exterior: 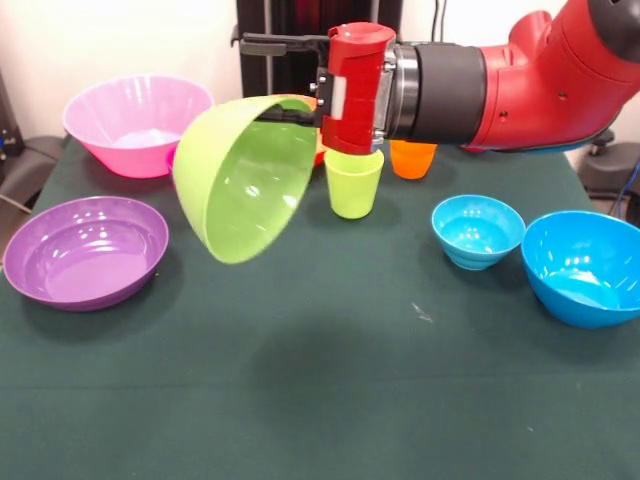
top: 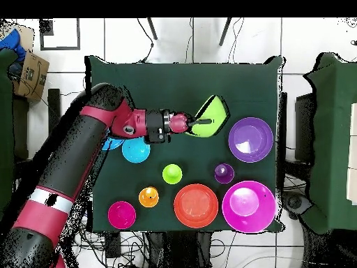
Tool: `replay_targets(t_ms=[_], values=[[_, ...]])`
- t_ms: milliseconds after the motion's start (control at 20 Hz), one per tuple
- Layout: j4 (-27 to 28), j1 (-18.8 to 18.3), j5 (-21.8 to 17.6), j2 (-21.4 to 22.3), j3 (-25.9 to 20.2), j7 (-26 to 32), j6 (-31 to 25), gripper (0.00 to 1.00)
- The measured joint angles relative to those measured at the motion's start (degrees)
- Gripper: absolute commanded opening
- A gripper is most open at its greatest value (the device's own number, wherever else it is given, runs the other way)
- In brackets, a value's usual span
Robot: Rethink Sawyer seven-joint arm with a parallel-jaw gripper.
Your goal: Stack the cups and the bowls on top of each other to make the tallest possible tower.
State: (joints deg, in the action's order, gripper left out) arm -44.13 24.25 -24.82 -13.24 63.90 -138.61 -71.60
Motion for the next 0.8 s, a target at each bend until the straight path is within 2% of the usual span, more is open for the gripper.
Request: replay_targets(t_ms=[400, 800], values=[[-0.3, -1.3, 0.0, 0.9, -0.2, 0.0, 0.2, 1.0], [-2.3, -3.4, 2.2, 5.5, -2.0, 0.0, 4.1, 1.0]])
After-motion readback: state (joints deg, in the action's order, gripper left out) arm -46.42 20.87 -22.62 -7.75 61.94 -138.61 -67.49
